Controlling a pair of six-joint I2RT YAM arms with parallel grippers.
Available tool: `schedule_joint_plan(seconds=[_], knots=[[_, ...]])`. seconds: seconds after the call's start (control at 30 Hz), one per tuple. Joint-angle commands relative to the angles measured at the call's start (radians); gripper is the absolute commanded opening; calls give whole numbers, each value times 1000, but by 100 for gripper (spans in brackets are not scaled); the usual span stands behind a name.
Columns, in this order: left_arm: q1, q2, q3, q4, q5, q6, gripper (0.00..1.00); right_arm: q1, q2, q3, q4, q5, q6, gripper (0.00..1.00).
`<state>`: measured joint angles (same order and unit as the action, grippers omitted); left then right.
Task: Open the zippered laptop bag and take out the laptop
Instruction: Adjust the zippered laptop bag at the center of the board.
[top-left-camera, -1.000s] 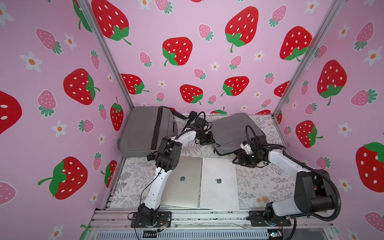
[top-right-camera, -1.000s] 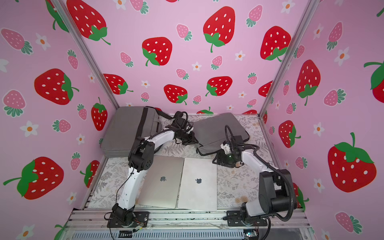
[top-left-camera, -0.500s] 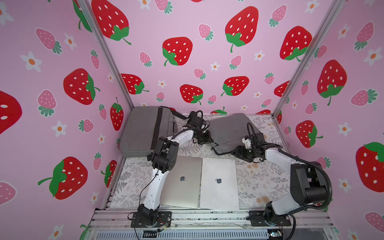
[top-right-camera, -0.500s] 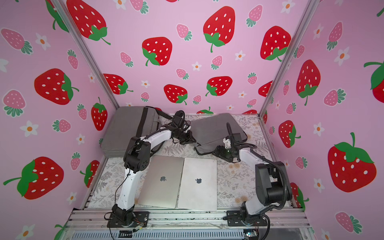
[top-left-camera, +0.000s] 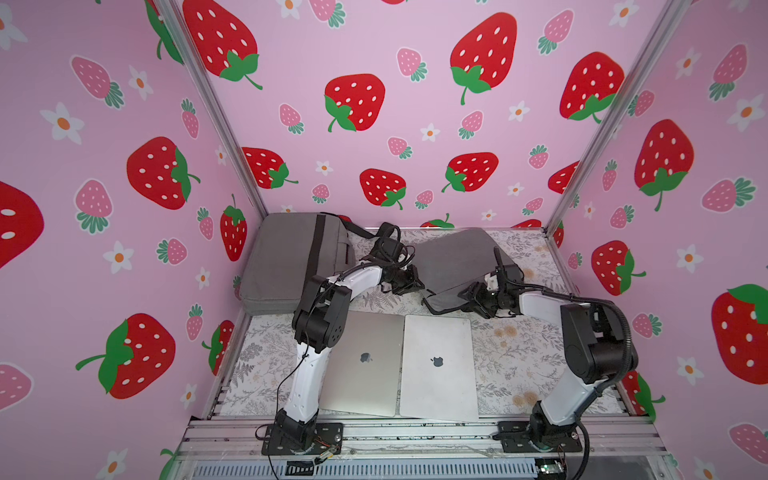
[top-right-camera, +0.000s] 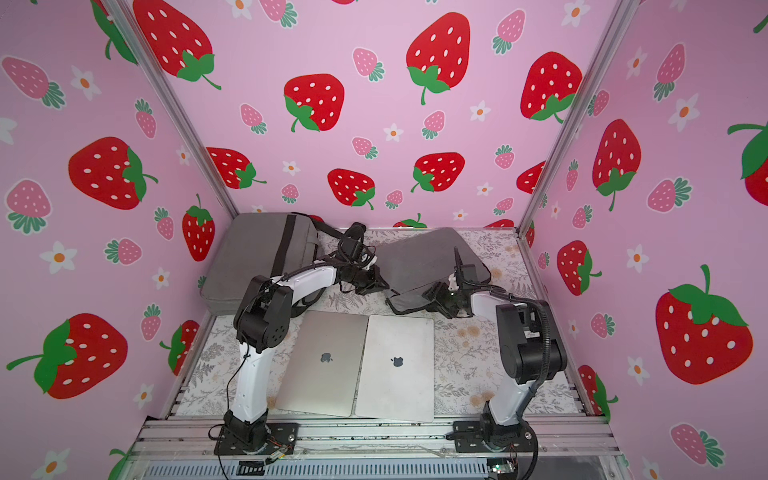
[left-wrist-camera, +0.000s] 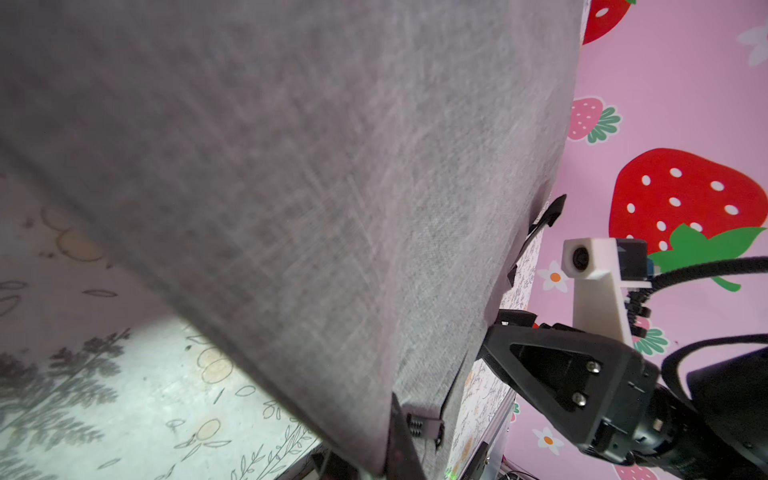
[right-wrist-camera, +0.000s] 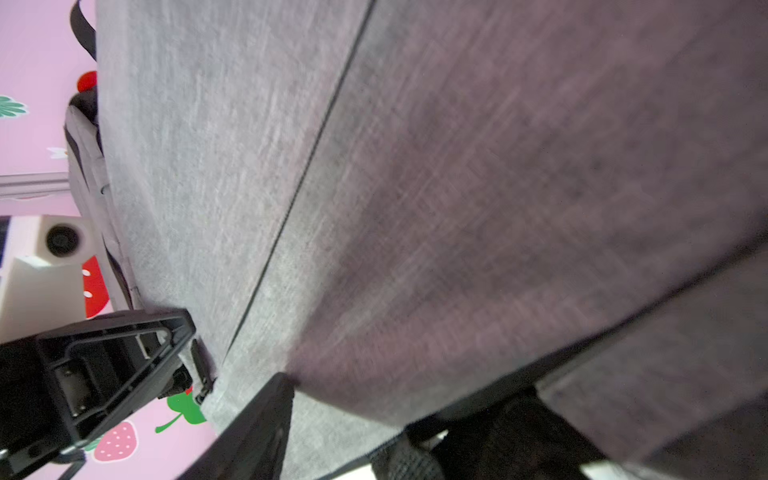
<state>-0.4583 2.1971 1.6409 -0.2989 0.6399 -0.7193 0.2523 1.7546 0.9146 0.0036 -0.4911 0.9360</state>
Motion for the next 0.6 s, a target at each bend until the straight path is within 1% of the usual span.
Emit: schedule_joint_plan(seconds=[0.0,0.13,0.17,0.2,0.27,0.33,0.4,0.57], knots=[[-8,-79,-14,67,50,-28,0,-2,22,20,81,-11,67,61],[-16,-108,-42,69,44,-29,0,-4,28,34,95,-27,61,44],[-16,-119,-55,69,40,-28,0,-5,27,43,90,-32,53,40],[-14,-129,-65,72,37,-28,0,-5,26,51,78,-30,44,39],[-14,-159,-103,88,29,-33,0,-7,24,74,51,-33,19,30],[-13,-185,-139,108,21,-44,0,-7,27,100,22,-34,-3,24],[-16,-213,-187,142,16,-67,0,-7,32,131,-7,-37,-28,22],[-36,-273,-304,225,4,-124,0,-6,71,228,-91,-72,-107,20]])
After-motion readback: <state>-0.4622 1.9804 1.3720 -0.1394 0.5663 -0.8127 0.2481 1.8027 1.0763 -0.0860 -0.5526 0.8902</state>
